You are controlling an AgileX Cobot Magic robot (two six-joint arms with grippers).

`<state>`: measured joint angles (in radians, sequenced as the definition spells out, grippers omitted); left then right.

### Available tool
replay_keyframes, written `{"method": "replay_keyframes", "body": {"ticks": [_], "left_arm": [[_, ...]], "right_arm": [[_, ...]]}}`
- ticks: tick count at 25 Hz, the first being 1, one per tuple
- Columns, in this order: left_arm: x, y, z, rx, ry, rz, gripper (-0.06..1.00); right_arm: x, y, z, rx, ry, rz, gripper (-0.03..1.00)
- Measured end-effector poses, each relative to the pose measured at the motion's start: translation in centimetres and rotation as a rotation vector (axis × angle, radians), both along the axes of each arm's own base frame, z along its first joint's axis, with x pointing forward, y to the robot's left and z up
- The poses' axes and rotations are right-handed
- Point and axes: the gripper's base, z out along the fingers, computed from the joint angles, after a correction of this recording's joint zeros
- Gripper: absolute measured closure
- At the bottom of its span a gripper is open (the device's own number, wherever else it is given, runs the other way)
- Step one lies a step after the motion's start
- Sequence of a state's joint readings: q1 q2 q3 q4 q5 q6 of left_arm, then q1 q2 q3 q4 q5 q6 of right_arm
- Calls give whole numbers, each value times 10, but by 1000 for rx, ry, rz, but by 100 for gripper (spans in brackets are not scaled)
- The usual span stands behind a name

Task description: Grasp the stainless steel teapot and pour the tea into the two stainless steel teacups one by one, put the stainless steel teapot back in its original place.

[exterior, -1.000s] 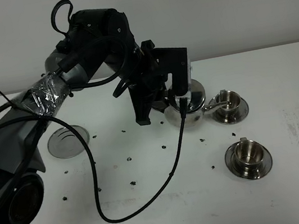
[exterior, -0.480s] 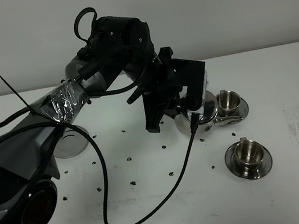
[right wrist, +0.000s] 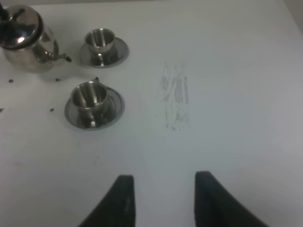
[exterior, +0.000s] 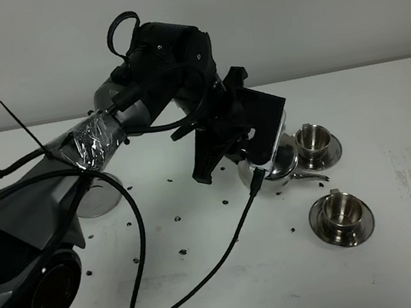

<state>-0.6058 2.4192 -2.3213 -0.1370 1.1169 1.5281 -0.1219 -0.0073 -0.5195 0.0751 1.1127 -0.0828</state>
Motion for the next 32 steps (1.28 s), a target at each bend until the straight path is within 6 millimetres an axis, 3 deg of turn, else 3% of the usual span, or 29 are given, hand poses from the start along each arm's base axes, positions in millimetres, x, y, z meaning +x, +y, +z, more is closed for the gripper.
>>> {"method": "replay_keyframes", "body": {"ticks": [9, 32], "left_arm": [[-1, 0, 0, 34, -28, -63, 72], [-17, -27, 0, 126, -150, -151, 72]], "right_arm": [[0, 0, 0, 0, 0, 0, 67], [0, 0, 0, 0, 0, 0, 67]]}}
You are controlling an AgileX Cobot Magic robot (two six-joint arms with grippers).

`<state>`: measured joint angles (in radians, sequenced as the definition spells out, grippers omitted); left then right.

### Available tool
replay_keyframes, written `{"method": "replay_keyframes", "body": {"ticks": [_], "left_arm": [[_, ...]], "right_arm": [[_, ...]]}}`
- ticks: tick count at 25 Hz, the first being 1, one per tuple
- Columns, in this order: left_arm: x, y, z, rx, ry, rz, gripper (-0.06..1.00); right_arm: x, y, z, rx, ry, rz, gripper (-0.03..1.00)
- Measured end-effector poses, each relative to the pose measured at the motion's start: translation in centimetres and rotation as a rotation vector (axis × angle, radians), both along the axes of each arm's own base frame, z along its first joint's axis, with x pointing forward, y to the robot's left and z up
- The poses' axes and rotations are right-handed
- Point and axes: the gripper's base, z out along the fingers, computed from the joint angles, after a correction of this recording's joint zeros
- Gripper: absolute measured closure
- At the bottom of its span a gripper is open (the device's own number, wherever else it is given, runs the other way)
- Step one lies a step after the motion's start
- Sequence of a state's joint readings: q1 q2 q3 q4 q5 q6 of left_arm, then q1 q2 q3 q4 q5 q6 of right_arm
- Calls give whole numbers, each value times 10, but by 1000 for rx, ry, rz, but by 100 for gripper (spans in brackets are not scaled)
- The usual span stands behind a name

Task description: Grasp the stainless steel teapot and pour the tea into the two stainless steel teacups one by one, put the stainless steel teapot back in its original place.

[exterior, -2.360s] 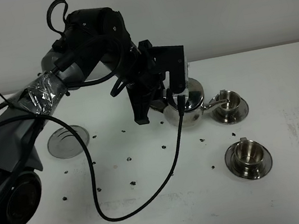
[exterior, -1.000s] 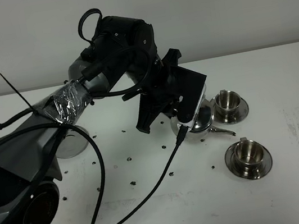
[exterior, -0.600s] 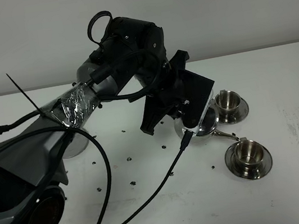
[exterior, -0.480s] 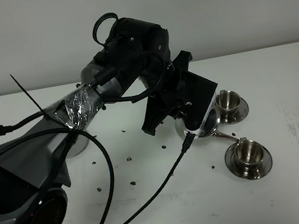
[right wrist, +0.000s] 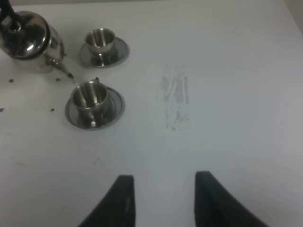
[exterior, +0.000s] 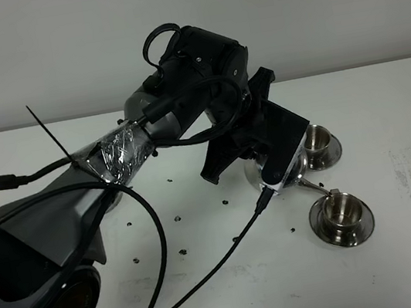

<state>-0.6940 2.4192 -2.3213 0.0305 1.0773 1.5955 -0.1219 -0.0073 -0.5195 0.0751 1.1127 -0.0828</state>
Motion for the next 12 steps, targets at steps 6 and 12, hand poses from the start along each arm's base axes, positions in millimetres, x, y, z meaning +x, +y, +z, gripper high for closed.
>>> {"method": "replay_keyframes", "body": {"ticks": [6, 12], "left_arm": [[-3, -6, 0, -4, -19, -13, 72], [-4, -9, -1, 16, -39, -25, 72]], "right_arm": [[0, 0, 0, 0, 0, 0, 67], [0, 0, 0, 0, 0, 0, 67]]}}
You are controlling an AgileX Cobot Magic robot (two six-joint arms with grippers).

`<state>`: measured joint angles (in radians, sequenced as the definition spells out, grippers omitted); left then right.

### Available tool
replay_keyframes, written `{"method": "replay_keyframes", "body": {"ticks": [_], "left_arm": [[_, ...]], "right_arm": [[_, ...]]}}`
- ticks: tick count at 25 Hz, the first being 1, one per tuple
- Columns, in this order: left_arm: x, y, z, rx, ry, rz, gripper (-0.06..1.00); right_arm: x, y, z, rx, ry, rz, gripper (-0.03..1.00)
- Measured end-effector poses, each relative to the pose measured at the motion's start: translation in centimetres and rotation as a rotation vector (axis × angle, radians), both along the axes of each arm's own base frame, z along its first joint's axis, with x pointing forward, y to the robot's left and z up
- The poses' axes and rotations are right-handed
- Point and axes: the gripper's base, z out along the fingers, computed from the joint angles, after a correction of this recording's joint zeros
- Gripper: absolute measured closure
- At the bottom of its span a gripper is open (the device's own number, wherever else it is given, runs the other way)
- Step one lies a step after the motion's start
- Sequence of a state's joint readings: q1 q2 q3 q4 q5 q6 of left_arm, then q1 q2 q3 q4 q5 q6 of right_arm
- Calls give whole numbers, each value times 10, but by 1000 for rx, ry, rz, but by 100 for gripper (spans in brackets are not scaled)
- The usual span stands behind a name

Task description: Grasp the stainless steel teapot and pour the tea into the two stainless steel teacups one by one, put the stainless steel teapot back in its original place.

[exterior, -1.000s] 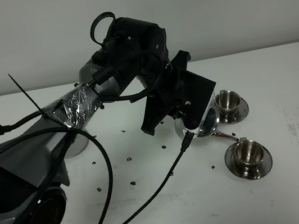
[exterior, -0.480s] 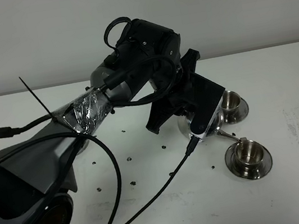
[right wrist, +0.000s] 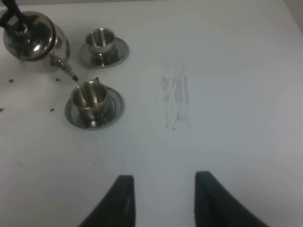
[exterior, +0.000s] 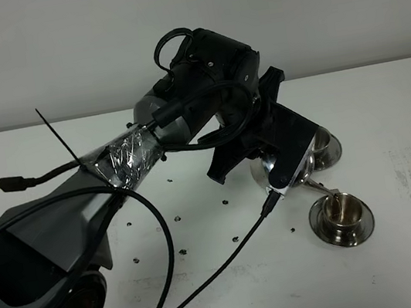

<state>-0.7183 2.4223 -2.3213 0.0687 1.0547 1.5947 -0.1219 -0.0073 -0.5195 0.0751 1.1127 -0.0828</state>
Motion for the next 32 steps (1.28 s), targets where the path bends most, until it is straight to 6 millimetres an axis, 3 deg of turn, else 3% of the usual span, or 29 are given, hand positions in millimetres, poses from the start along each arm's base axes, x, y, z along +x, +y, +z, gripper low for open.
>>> {"method": "replay_keyframes", "body": {"ticks": [32], "left_arm": [[-1, -6, -1, 52, -77, -4, 72]], "right_arm": [[0, 0, 0, 0, 0, 0, 67]]}}
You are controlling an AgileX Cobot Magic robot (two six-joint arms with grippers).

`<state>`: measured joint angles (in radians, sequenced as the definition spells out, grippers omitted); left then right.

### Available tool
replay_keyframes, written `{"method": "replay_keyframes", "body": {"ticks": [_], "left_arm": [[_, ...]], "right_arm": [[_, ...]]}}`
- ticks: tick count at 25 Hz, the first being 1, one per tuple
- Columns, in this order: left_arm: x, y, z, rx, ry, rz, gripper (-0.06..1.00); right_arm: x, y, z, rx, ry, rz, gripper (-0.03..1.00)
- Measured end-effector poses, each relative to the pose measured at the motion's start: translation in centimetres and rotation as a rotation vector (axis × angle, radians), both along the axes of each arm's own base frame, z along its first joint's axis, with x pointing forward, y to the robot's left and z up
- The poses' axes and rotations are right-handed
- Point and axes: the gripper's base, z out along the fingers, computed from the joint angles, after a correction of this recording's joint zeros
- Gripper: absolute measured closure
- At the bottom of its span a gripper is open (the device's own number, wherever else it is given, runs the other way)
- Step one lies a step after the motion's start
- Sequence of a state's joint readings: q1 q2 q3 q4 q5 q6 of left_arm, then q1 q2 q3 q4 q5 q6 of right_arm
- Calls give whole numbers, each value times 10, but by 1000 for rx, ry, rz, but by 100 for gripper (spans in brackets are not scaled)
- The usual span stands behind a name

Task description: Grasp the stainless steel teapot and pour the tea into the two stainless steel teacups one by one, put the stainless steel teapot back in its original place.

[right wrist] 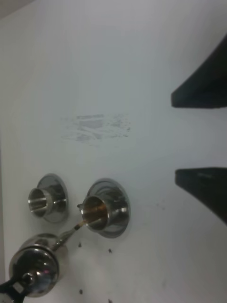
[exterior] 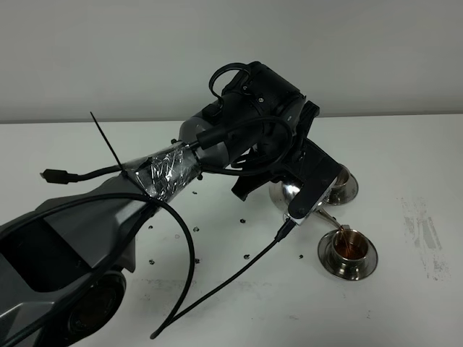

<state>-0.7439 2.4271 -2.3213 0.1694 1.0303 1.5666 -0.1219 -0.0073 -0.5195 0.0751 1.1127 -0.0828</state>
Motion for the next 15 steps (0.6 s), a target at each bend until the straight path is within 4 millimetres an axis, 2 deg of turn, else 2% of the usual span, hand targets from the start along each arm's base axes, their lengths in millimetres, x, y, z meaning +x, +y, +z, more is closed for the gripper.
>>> {"method": "replay_keyframes", "body": {"ticks": [15], "left_arm": [[-3, -3, 0, 13, -15, -11, 72]], "right_arm": [[0, 0, 0, 0, 0, 0, 67]]}}
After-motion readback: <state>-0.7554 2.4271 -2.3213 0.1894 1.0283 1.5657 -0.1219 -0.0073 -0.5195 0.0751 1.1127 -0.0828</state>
